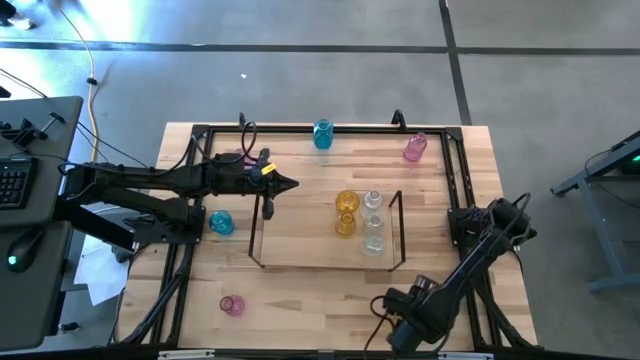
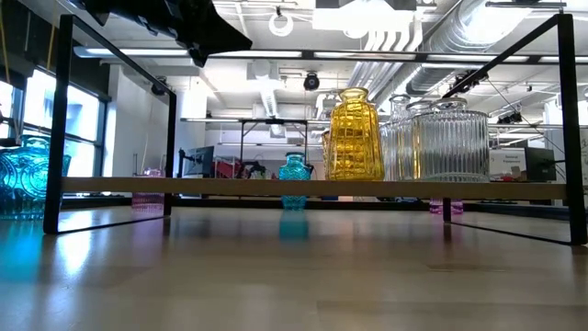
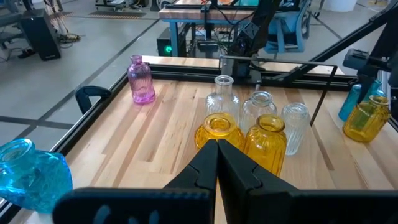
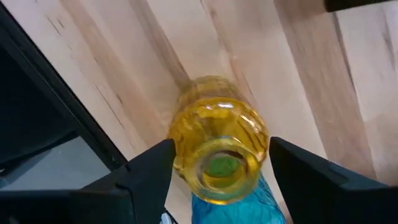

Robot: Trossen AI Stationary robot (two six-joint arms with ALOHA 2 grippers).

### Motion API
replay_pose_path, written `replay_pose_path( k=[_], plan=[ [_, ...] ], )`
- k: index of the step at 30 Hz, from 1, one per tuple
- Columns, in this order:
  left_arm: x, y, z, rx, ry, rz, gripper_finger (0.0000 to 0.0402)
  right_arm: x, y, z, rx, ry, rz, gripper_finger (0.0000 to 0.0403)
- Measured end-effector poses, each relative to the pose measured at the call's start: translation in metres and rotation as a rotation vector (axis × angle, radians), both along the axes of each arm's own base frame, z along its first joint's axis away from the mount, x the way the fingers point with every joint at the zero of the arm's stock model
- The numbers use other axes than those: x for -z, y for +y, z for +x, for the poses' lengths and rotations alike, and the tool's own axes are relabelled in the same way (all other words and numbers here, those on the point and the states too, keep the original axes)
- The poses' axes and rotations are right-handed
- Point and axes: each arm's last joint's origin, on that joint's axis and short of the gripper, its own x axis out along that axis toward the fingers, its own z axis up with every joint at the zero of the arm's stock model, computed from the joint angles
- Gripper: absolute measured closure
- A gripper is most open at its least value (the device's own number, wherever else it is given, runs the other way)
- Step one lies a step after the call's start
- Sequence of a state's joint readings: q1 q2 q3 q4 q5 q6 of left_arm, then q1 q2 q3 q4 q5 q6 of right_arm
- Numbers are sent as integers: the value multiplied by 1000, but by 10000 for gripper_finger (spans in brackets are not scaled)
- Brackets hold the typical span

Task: Sort vases onto shelf
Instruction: Put the yellow vase on the shelf aligned with the other yellow vases

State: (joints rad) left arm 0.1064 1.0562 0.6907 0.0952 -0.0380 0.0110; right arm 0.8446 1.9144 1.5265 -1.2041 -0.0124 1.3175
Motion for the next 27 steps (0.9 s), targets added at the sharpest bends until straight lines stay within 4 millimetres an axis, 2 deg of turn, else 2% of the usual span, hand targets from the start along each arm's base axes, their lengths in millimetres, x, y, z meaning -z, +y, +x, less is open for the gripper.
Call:
replay_pose_path(
  k=[4,11,13,20,27],
  plan=[
    [0,0,0,1,0,1,401,1,-1,1,-23,-1,2,182],
    [0,0,0,1,4,1,401,0,-5,5,-59,13,15,271],
    [0,0,0,1,5,0,401,-2,-7,6,-69,12,24,286],
    [2,0,-1,1,24,-2,401,-6,-15,11,-105,2,21,285],
    [0,-3,-4,11,20,-1,401,-6,-28,24,-166,-11,22,275]
  ],
)
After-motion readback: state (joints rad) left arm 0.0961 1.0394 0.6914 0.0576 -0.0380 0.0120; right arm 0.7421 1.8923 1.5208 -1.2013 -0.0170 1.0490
